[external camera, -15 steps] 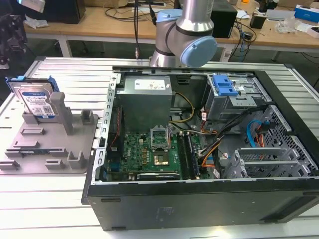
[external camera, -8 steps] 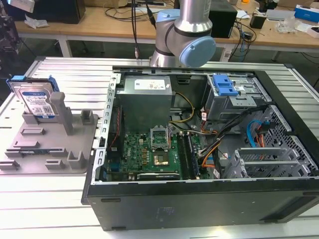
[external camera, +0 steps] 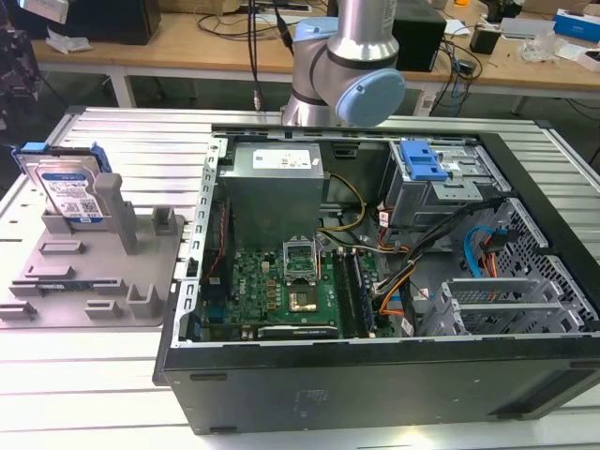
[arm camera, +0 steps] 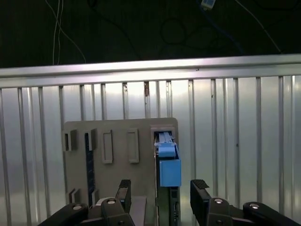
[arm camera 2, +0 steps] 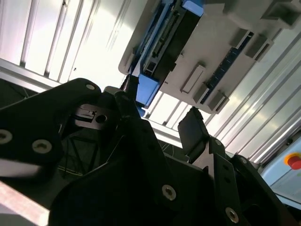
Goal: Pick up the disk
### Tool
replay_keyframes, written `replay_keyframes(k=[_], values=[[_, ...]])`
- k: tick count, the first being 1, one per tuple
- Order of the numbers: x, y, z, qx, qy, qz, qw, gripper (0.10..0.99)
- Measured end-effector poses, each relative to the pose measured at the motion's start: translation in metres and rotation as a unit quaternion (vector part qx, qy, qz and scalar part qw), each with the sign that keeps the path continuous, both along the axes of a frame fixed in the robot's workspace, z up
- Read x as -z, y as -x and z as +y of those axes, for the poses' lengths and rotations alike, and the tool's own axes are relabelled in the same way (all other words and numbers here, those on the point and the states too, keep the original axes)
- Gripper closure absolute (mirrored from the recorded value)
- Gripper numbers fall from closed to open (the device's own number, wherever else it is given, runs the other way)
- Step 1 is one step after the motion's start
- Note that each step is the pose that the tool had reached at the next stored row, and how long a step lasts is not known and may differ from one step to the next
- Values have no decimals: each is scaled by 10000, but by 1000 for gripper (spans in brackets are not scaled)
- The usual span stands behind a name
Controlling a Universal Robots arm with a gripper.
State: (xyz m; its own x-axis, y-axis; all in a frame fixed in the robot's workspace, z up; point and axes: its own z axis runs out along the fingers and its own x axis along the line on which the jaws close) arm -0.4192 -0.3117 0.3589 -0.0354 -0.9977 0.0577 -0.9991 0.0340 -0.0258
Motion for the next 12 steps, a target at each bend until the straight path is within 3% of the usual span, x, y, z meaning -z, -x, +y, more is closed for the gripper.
replay_keyframes(k=[4, 12], values=[[-1, 49, 19, -63, 1, 1, 10000, 471], [3, 45, 32, -241, -4, 19, 9997, 471]])
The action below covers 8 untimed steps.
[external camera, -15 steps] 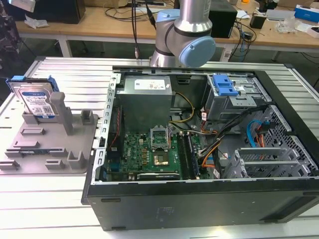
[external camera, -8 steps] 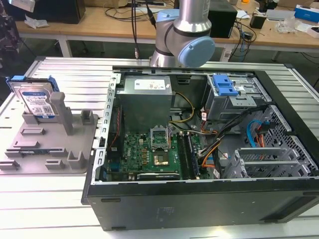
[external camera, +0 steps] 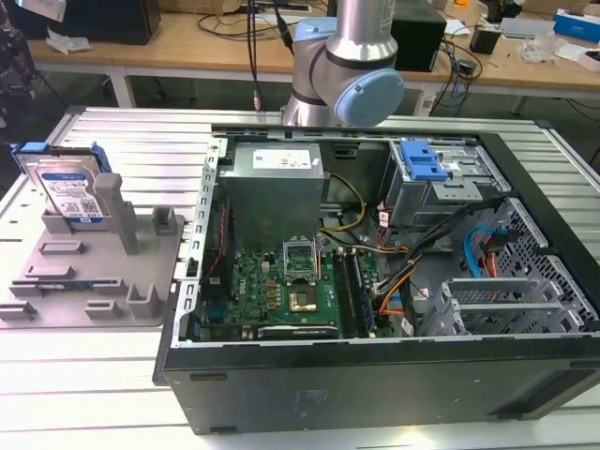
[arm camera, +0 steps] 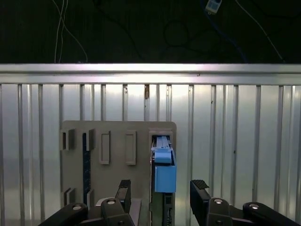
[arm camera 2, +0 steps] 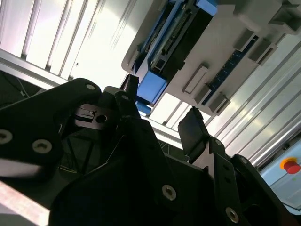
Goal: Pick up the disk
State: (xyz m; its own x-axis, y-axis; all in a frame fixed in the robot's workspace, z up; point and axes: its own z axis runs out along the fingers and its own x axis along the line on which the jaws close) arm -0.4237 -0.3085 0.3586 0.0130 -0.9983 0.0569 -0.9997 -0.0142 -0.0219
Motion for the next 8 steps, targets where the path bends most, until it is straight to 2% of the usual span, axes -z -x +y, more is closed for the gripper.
replay_keyframes(k=[3, 8], values=[[5, -1, 1, 1, 0, -1, 10000, 471], [35, -21, -11, 12, -22, 34, 10000, 471]])
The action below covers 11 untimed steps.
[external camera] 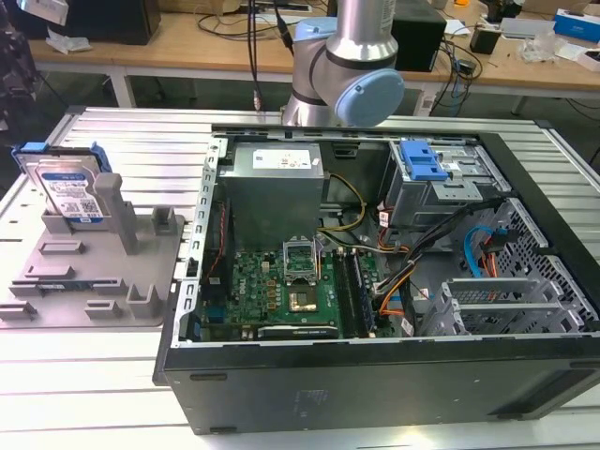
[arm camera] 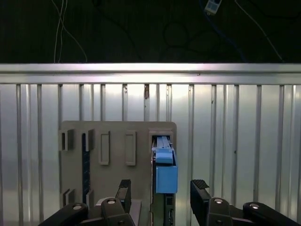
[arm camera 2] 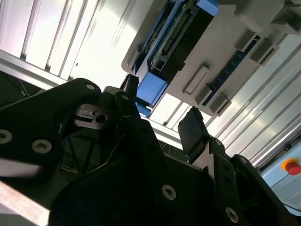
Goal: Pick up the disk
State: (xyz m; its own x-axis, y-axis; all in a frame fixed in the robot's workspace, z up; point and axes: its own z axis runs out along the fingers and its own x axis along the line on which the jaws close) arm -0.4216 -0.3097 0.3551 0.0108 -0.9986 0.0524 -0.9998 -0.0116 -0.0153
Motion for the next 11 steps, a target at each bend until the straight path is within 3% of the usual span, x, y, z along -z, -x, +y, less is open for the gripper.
replay_keyframes(k=[7, 11], values=[[54, -7, 0, 0, -13, 3, 10000, 471], [121, -7, -1, 0, -13, 3, 10000, 471]])
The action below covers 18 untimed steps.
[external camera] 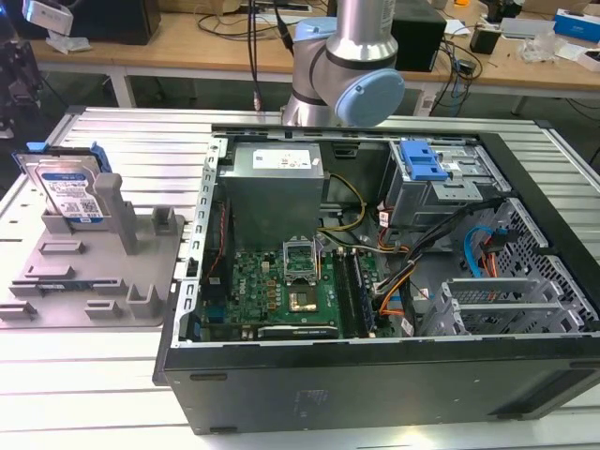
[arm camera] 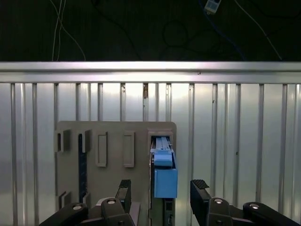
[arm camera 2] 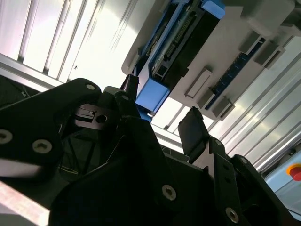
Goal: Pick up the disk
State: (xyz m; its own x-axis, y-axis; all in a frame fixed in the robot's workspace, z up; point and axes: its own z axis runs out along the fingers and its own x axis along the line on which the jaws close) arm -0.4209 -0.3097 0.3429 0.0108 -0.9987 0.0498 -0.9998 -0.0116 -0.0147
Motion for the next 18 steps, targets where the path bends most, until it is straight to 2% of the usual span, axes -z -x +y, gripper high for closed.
replay_keyframes(k=[18], values=[[150, 0, 0, 0, -1, 0, 10000, 471]])
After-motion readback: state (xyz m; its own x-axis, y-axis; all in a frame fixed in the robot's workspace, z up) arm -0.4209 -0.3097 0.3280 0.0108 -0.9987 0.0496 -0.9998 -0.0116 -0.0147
